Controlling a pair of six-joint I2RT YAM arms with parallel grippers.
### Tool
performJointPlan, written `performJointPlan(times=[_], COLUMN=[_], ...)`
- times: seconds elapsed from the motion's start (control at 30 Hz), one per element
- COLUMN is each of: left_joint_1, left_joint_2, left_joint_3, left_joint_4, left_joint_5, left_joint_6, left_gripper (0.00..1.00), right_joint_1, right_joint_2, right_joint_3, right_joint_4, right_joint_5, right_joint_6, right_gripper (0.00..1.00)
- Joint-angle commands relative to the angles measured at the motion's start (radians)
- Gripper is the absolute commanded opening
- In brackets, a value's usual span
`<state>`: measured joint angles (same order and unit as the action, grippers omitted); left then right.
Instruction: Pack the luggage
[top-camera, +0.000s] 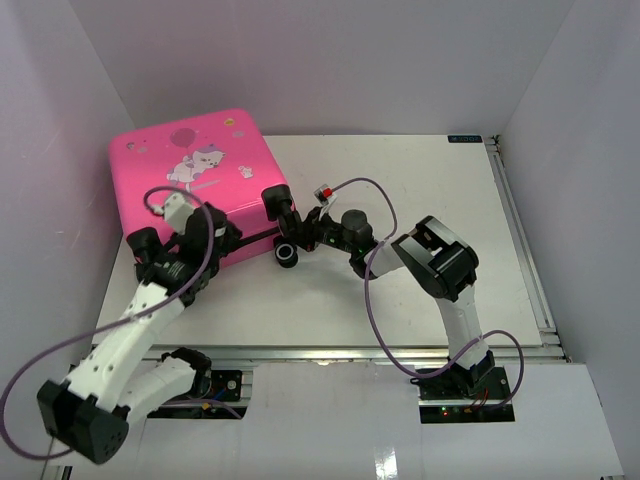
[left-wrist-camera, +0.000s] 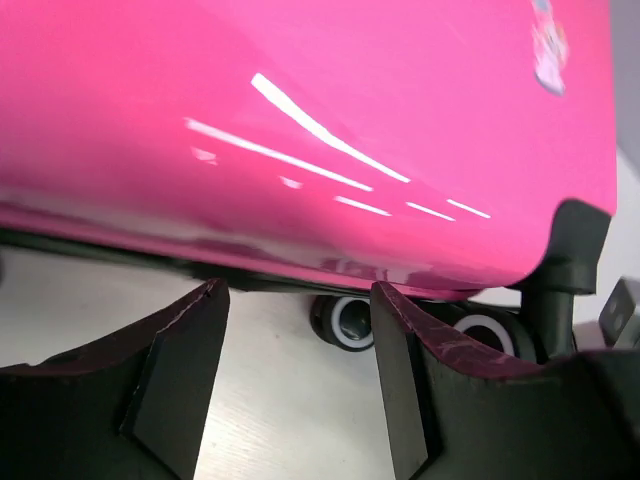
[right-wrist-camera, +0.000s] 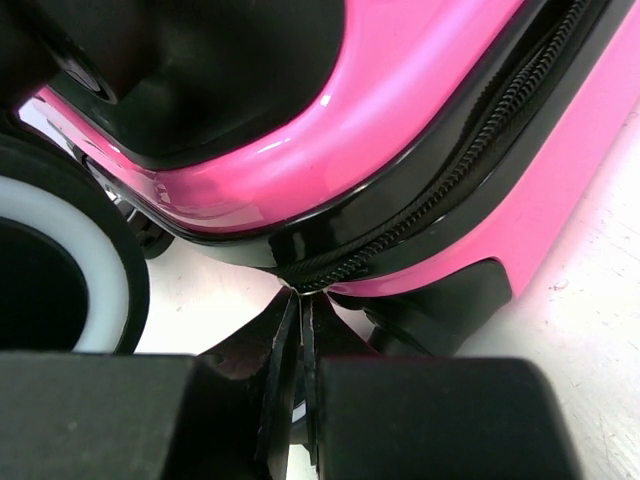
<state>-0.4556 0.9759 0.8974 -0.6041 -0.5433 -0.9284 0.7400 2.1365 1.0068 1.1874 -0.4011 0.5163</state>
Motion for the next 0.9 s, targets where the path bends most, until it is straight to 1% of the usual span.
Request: performJointPlan(times=[0.0, 0.17, 0.27, 0.33, 0.4, 0.53, 0.73, 0.87], left_joint_1=[-0.117, -0.219, -0.261, -0.274, -0.284, -0.308, -0.363, -0.397], left_joint_2=[0.148, 0.213, 0.252, 0.272, 0.289, 0.314, 0.374, 0.375], left_joint_3=[0.055, 0.149, 0.215, 0.251, 0.272, 0.316, 0.406, 0.430], left_joint_4=[0.068, 0.067, 0.054, 0.023, 0.002, -0.017, -0.016, -0.025], left_joint_5=[0.081, 0.009, -0.005, -0.041, -0.060, -0.072, -0.094, -0.119], left_joint_6=[0.110, 0.115, 0.119, 0.108, 0.106, 0.100, 0.134, 0.124], left_gripper=[0.74, 0.79, 0.81, 0.86, 0.88, 0.88, 0.88, 0.88], right_joint_1=[0.039, 0.038, 0.038, 0.038, 0.038, 0.035, 0.032, 0.025], right_joint_2=[0.039, 0.054, 0.057, 0.057, 0.057, 0.060, 0.085, 0.106], right_joint_3=[0.062, 0.079, 0.081, 0.081, 0.081, 0.082, 0.105, 0.116], right_joint_4=[-0.039, -0.053, -0.055, -0.055, -0.057, -0.057, -0.061, -0.069], right_joint_5=[-0.040, -0.056, -0.060, -0.064, -0.067, -0.070, -0.081, -0.083], right_joint_6=[-0.027, -0.039, -0.039, -0.041, -0.046, -0.047, -0.044, -0.043], right_gripper=[0.08, 0.08, 0.08, 0.08, 0.08, 0.08, 0.08, 0.08])
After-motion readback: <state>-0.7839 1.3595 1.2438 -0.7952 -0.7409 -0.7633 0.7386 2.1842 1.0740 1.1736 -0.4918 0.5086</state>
